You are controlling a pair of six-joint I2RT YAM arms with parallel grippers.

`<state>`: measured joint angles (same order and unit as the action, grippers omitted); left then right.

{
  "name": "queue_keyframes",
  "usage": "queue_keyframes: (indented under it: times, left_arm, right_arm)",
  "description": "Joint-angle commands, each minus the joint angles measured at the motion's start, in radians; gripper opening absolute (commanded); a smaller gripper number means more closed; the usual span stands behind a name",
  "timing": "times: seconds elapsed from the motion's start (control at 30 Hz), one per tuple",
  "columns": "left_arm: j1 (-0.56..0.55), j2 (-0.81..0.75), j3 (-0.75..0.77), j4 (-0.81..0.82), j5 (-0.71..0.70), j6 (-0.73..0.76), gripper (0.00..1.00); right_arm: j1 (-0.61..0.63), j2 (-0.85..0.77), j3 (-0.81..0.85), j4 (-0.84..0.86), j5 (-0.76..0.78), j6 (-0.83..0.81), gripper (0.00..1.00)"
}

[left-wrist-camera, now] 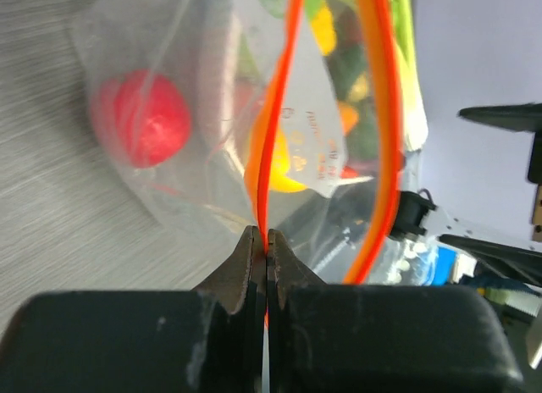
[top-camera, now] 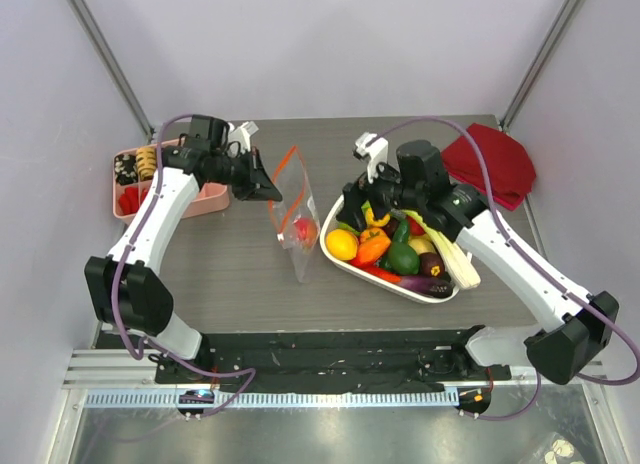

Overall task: Place the food in the zip-top bag and seal the zipper
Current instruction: Place the fake fruit in the zipper food storage bag, then pick up the fake fruit from the bin.

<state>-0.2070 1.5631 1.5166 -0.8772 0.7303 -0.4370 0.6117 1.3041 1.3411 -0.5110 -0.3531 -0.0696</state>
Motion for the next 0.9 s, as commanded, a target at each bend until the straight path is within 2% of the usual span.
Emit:
queue_keyframes:
  times: [0.0, 0.13, 0.23, 0.37, 0.67, 0.87]
  left_arm:
    - [0.001, -0.028, 0.007, -0.017, -0.133, 0.004, 0.00]
    - [0.003, -0.023, 0.069, -0.081, -0.232, 0.029, 0.00]
    - [0.003, -0.026, 0.152, -0.173, -0.252, 0.087, 0.00]
    - [0.000, -0.051, 0.185, -0.236, -0.272, 0.141, 0.00]
    - [-0.022, 0.015, 0.079, -0.163, -0.232, 0.103, 0.00]
    - [-0.035, 0.060, 0.063, -0.109, -0.201, 0.060, 0.00]
  right_arm:
    - [-0.006, -0.032, -0.120, -0.055, -0.018, -0.082, 0.91]
    - [-0.004, 0.009, -0.143, -0.052, -0.066, -0.093, 0.91]
    - [-0.003, 0.063, -0.122, -0.052, -0.081, -0.096, 0.90]
    - [-0.001, 0.096, -0.120, -0.043, -0.093, -0.096, 0.91]
    - [0.022, 0.172, -0.160, 0.011, -0.026, -0.079, 0.91]
    - [0.034, 0.204, -0.175, 0.008, -0.060, -0.055, 0.90]
